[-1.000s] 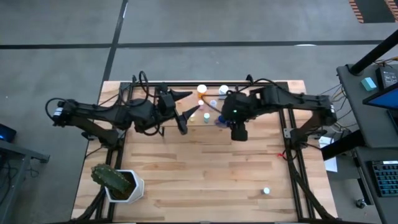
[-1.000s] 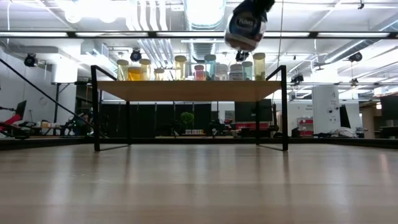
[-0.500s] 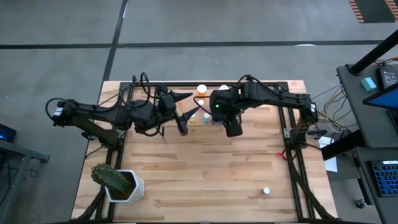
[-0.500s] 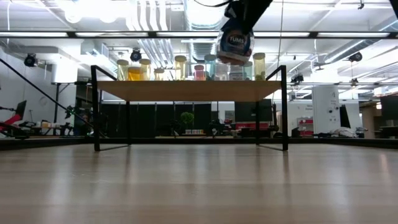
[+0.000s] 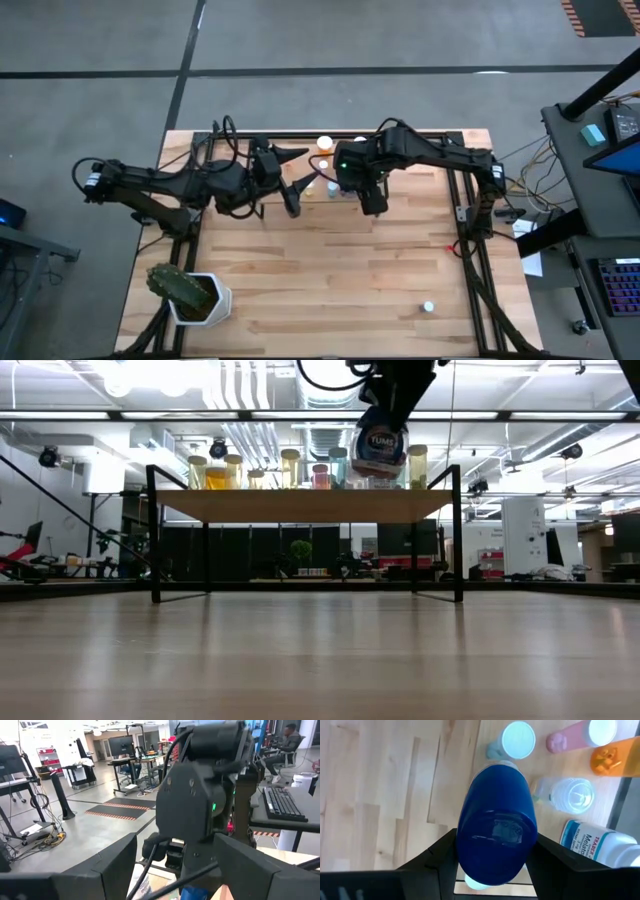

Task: Pick and place medicine bottles onto shelf by color
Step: Put the dark blue pill bottle on the shelf

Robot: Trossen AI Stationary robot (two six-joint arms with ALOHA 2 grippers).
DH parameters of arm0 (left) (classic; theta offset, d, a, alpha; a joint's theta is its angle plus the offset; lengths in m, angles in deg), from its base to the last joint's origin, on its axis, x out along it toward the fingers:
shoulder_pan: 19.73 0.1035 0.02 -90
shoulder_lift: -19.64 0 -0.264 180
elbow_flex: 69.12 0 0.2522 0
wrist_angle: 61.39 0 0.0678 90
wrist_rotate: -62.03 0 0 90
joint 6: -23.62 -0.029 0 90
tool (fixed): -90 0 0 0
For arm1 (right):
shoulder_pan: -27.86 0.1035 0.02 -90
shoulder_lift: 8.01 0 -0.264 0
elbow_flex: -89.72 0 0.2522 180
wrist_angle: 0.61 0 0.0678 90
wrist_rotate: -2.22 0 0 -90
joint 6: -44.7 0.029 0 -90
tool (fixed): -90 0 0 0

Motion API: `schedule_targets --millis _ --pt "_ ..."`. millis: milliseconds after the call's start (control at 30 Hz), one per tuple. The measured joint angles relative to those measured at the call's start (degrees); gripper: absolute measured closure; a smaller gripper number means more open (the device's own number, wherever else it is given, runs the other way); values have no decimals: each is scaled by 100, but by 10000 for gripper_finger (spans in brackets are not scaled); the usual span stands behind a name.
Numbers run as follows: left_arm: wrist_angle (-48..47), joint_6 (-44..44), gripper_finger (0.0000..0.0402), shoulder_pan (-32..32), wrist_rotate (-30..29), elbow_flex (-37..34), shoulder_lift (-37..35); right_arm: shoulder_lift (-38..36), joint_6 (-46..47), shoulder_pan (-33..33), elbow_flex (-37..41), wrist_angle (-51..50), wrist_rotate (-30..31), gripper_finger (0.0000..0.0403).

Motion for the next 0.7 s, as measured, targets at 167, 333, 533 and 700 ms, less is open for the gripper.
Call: schedule_targets --millis 167,333,533,700 --pt "56 -3 153 0 -221 6 -95 49 -73 -29 47 22 8 221" --pt "107 -17 153 0 -341 9 -233 65 -88 -46 89 29 4 221" --pt "110 -23 153 0 -442 14 -350 65 -88 -55 205 78 1 221" --pt "122 -48 153 0 -483 23 -426 65 -70 -55 324 181 4 220"
